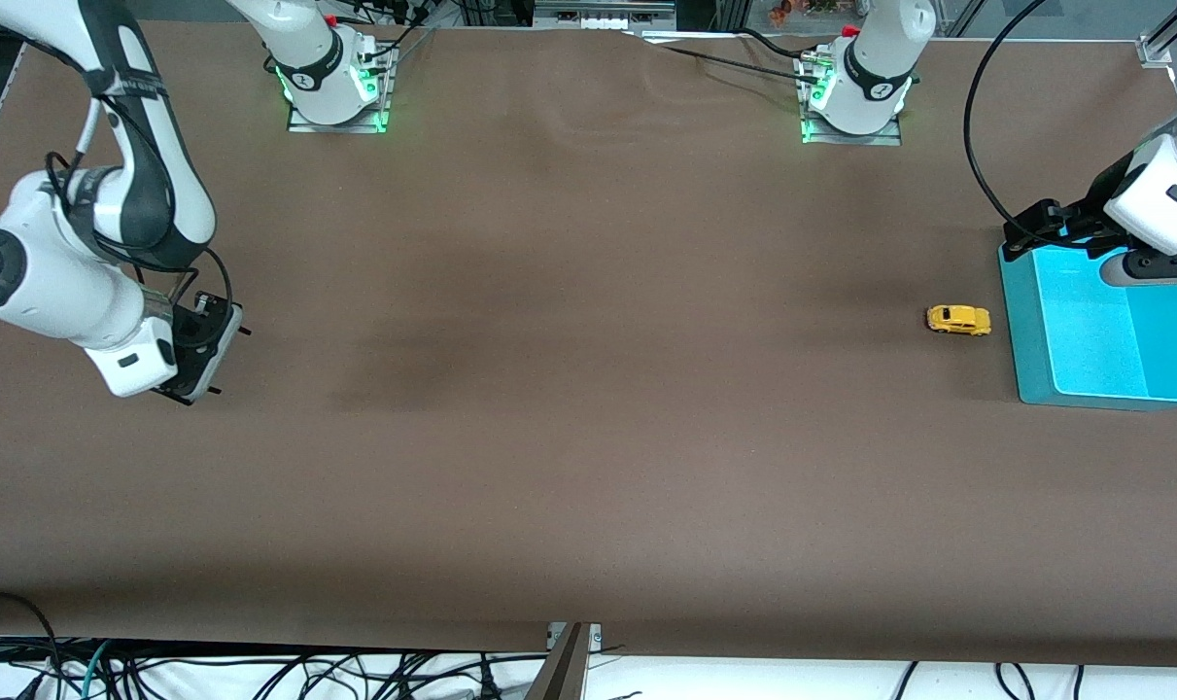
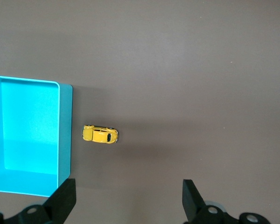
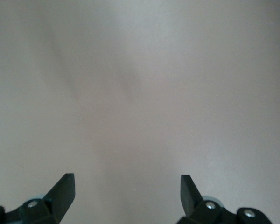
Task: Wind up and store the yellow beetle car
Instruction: 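Raise the right gripper away while the left gripper reaches the car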
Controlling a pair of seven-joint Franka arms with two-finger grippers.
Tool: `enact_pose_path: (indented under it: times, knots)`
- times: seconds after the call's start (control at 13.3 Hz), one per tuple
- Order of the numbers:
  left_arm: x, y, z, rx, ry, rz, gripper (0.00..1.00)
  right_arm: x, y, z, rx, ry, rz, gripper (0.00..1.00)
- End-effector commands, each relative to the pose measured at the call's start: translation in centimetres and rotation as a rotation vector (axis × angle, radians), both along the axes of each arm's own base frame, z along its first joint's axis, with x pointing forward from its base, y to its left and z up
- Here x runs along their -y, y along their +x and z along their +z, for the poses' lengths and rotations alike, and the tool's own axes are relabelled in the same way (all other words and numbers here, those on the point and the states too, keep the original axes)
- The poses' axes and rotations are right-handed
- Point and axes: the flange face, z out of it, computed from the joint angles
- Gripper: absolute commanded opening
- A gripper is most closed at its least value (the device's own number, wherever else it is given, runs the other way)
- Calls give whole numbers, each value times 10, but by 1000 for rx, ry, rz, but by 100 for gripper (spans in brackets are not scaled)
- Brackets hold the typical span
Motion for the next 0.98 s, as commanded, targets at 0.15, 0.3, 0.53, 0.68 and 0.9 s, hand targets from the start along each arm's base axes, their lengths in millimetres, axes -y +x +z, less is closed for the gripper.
enact_pose_path:
  times: [0.15,0.3,0.53,0.68,0.9]
  knots:
    - [-18,5,-2,-17,23,28,100,-43,6,82,-88,-17,-417,100]
    - [-16,6,-4,-22,23,22,100,-49,2,112,-125,-42,-584,100]
    - [-7,12,-20,-53,21,-47,100,-58,-17,155,-139,-75,-774,100]
    - [-6,18,-36,-77,12,-95,100,-58,-29,170,-159,-104,-882,100]
    - [-10,23,-46,-92,-3,-84,100,-57,-39,188,-142,-113,-883,100]
